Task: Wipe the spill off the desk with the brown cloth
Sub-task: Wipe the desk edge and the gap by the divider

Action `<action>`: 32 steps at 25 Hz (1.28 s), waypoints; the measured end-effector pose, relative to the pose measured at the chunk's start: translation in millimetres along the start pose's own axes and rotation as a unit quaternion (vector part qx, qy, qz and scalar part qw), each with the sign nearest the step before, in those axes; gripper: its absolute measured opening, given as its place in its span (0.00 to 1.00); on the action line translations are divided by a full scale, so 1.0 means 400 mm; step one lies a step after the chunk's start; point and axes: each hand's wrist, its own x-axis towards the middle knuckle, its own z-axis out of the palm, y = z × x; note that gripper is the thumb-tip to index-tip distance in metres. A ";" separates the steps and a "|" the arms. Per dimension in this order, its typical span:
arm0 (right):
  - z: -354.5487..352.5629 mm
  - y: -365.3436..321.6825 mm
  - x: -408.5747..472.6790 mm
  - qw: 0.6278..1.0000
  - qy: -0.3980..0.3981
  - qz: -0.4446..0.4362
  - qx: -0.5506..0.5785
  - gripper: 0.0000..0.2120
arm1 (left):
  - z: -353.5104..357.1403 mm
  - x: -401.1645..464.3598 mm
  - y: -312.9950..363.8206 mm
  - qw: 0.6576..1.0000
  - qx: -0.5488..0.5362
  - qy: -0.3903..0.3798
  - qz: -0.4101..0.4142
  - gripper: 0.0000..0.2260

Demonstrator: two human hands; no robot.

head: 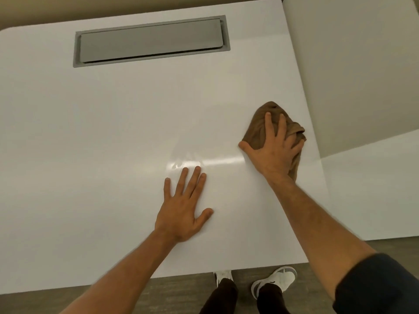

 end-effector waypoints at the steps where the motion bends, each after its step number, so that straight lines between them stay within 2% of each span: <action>1: 0.002 -0.026 0.020 1.000 -0.012 -0.018 0.002 0.51 | 0.000 0.001 0.000 1.000 0.003 0.000 0.000 0.39; 9: 0.039 -0.225 -0.024 0.970 -0.088 -0.226 0.027 0.43 | -0.005 0.002 0.002 1.000 0.004 -0.004 -0.004 0.39; 17: 0.057 -0.174 -0.179 0.958 -0.064 -0.275 0.045 0.29 | -0.008 0.002 0.001 1.000 0.003 -0.020 -0.009 0.38; 22: 0.026 -0.016 -0.242 0.961 -0.054 -0.269 0.027 0.28 | -0.017 -0.001 0.003 1.000 -0.002 -0.002 -0.006 0.38; 30: -0.041 0.234 -0.410 0.985 -0.038 -0.162 0.040 0.30 | -0.016 -0.004 0.002 1.000 -0.004 -0.001 0.004 0.38; 32: -0.061 0.261 -0.462 0.985 -0.058 -0.150 0.061 0.29 | -0.020 -0.006 0.005 1.000 0.003 -0.011 0.000 0.38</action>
